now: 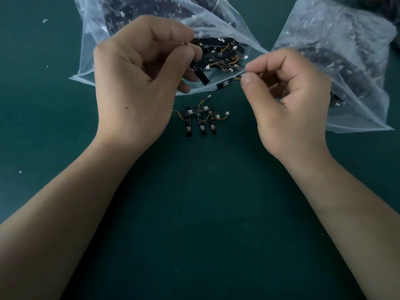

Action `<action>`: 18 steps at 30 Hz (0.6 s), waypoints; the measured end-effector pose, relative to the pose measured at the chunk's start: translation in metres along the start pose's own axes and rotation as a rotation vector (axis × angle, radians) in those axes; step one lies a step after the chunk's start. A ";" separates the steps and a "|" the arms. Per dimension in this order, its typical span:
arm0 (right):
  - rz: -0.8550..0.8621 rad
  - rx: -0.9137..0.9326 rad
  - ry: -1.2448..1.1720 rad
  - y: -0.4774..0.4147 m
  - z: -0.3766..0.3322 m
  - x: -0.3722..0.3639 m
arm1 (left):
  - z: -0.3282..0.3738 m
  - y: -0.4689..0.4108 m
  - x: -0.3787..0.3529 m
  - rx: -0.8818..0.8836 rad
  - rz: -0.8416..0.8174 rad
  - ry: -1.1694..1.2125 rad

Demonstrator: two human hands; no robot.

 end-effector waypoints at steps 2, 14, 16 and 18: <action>0.017 -0.021 0.041 -0.001 0.001 0.001 | 0.000 0.000 -0.001 -0.001 -0.022 -0.015; -0.217 0.198 0.429 0.009 -0.017 -0.024 | -0.009 0.008 0.017 0.045 -0.060 -0.333; -0.330 0.205 0.417 0.012 -0.014 -0.031 | -0.010 0.008 0.017 0.069 -0.064 -0.349; -0.395 0.187 0.407 0.012 -0.010 -0.034 | -0.009 0.007 0.017 0.078 -0.064 -0.350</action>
Point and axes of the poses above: each hand's wrist, its own y-axis away from the middle knuckle, its own x-axis out of the back of the hand, z = x × y, the point moved 7 cm from there along -y, towards the middle knuckle, and after that the axes turned 8 degrees about -x, right-handed, at the moved point
